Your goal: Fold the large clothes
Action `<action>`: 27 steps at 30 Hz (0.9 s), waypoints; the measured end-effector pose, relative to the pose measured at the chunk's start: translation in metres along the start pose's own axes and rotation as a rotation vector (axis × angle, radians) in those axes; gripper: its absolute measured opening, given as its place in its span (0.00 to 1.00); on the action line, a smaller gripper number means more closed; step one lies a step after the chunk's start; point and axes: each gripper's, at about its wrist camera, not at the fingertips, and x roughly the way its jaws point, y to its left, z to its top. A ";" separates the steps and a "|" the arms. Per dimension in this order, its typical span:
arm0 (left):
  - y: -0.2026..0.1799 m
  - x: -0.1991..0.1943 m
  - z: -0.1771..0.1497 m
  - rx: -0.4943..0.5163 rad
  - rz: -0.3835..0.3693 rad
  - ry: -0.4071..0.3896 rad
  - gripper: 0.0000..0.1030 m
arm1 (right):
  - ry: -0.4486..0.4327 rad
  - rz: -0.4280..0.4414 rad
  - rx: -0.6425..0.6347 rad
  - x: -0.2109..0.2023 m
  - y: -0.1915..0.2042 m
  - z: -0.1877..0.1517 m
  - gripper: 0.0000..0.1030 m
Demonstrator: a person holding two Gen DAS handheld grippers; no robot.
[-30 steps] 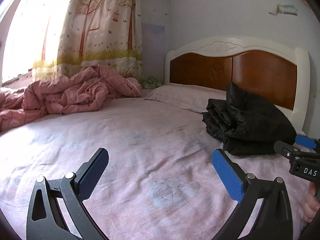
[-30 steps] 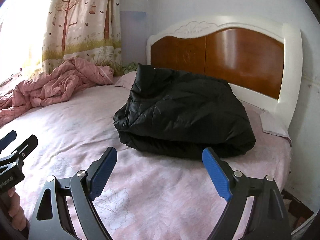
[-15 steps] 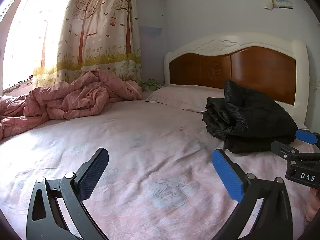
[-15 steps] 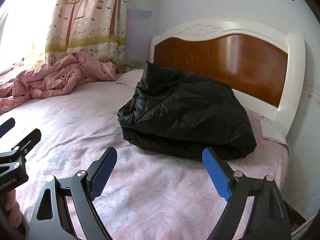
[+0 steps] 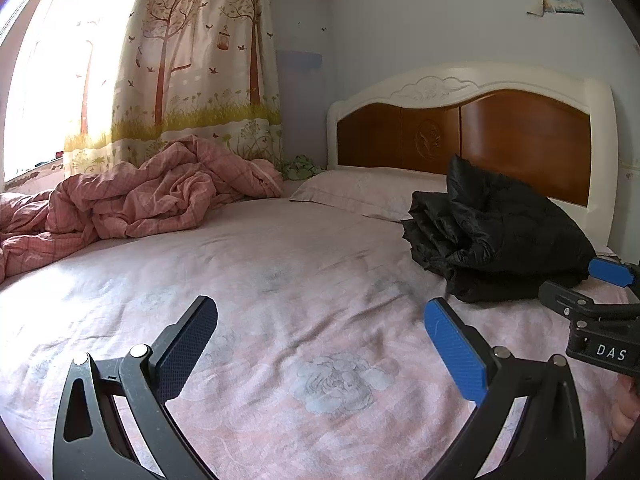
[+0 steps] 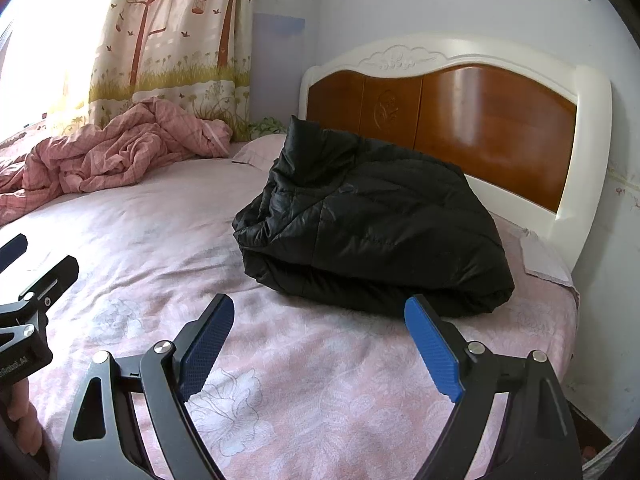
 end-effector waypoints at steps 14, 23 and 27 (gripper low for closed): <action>0.000 0.002 -0.001 -0.009 -0.012 0.014 1.00 | 0.014 -0.008 -0.007 0.005 0.001 -0.001 0.86; -0.002 0.002 -0.001 -0.014 -0.012 0.019 1.00 | 0.016 -0.007 -0.007 0.006 0.000 -0.001 0.86; -0.001 0.003 -0.001 -0.016 -0.012 0.027 1.00 | 0.016 -0.008 -0.006 0.006 0.000 -0.001 0.86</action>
